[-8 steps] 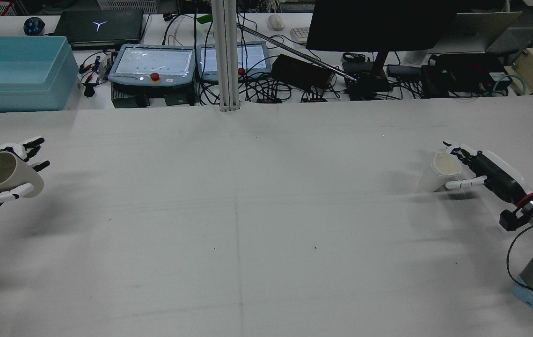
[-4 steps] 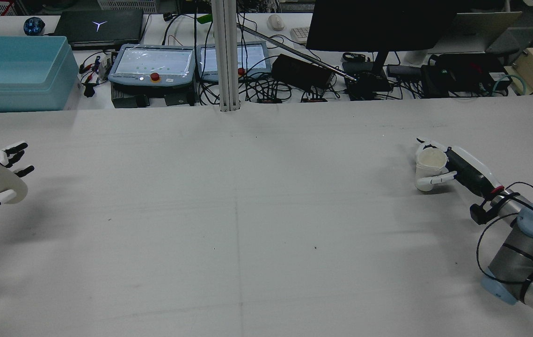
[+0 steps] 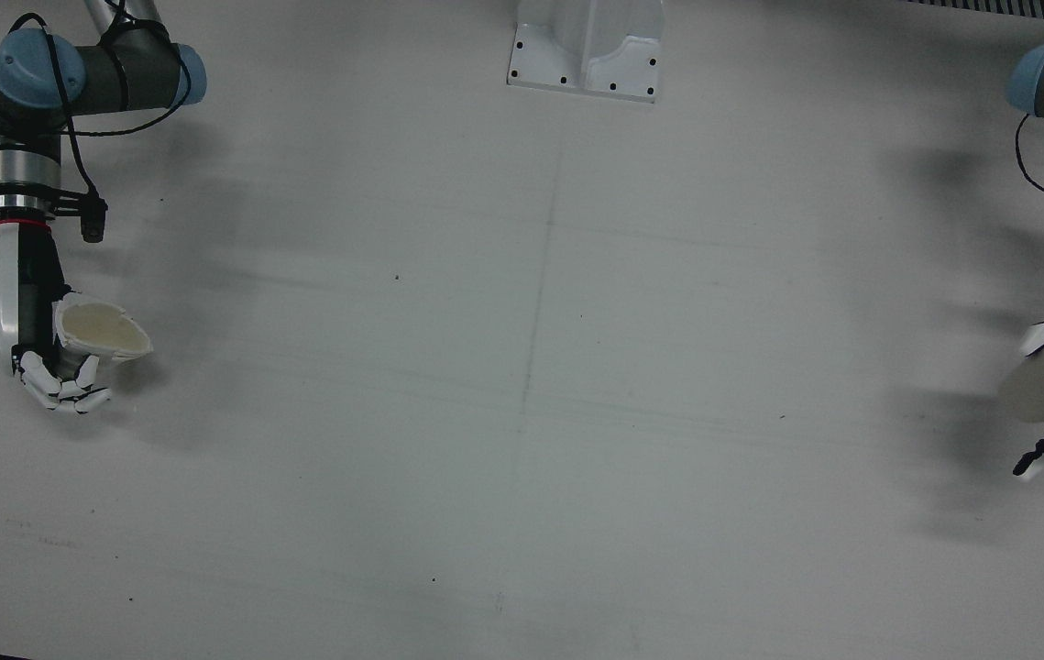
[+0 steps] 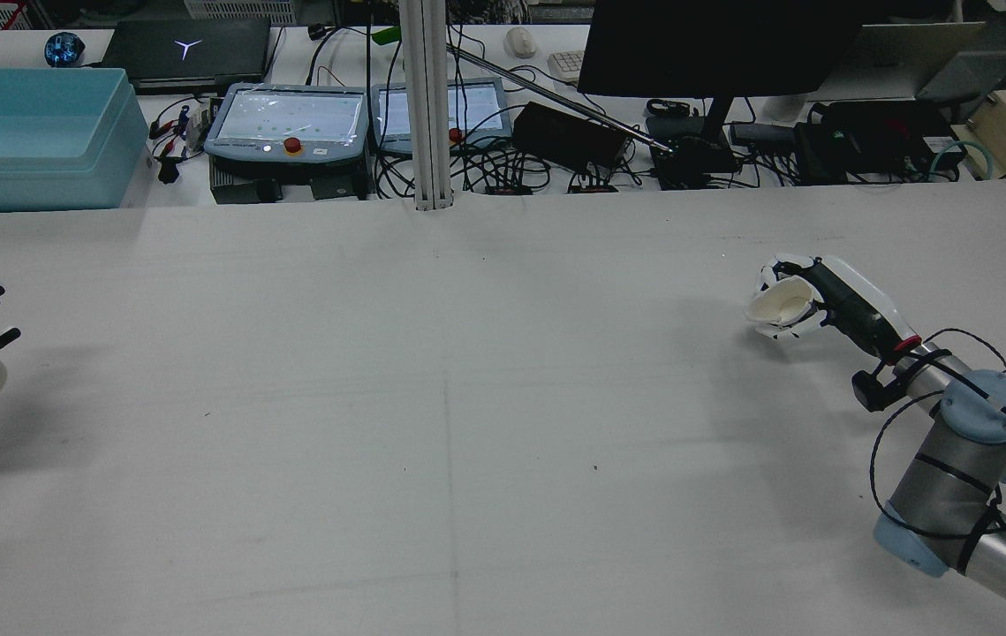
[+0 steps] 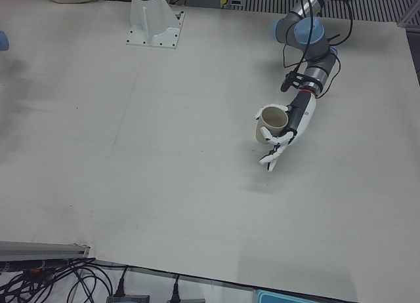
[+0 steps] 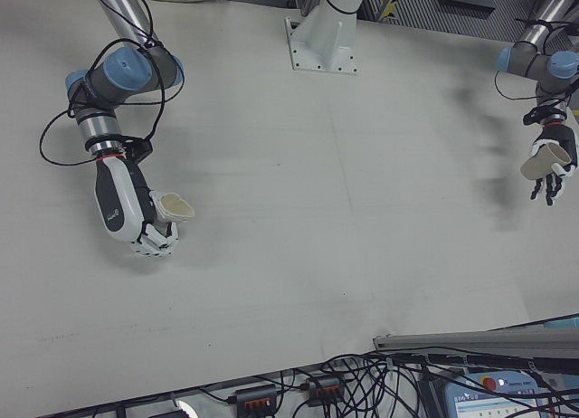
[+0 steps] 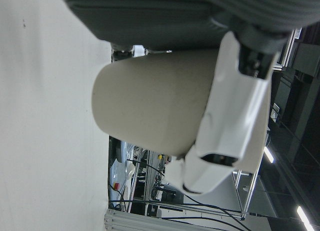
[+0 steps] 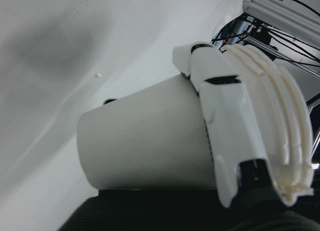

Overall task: Pour water
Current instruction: 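Lift the white cup off the table with the right hand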

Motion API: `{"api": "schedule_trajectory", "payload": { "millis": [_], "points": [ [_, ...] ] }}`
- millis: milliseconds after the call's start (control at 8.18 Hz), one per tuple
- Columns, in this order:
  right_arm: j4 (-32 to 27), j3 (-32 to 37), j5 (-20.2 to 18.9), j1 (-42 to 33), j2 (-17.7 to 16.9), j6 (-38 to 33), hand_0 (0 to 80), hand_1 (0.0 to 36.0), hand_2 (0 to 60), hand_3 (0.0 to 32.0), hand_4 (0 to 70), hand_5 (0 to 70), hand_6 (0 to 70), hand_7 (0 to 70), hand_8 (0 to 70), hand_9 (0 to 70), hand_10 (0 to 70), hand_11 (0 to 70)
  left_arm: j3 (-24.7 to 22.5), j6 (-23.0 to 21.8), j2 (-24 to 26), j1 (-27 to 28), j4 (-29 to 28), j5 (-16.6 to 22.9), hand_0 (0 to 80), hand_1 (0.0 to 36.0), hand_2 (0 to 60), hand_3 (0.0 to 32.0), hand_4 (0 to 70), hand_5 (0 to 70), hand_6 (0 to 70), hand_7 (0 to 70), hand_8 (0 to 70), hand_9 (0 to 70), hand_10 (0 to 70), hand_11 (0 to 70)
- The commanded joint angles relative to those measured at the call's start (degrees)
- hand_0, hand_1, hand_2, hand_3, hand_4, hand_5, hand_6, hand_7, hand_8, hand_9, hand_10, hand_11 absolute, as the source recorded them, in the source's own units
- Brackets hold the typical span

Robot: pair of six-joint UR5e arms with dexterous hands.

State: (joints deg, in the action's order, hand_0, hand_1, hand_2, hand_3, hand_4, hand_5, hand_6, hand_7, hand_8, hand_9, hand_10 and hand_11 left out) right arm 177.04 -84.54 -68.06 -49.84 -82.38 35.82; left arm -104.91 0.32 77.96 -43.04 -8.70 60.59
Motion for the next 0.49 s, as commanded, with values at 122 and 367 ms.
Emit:
{"api": "schedule_trajectory", "payload": {
  "millis": [122,367],
  "points": [
    [12.2,-19.4,0.0,-4.6,-0.1,0.0,80.0,36.0,60.0,0.0,19.8,70.0,49.7,67.2,45.1,58.5,44.7,66.0,-3.3,0.3,1.6,2.7,4.2,1.4,80.0,36.0,60.0,0.0,63.2,70.0,12.1,22.0,5.3,4.7,7.5,14.4],
    [17.8,-30.5,-0.1,-10.2,0.2,-0.1,80.0,36.0,60.0,0.0,23.6,70.0,51.5,67.4,44.7,57.6,43.5,64.1,-4.0,0.6,13.1,11.8,15.4,1.5,80.0,36.0,60.0,0.0,67.2,70.0,13.6,23.2,5.9,5.3,7.8,15.2]
  ]
}}
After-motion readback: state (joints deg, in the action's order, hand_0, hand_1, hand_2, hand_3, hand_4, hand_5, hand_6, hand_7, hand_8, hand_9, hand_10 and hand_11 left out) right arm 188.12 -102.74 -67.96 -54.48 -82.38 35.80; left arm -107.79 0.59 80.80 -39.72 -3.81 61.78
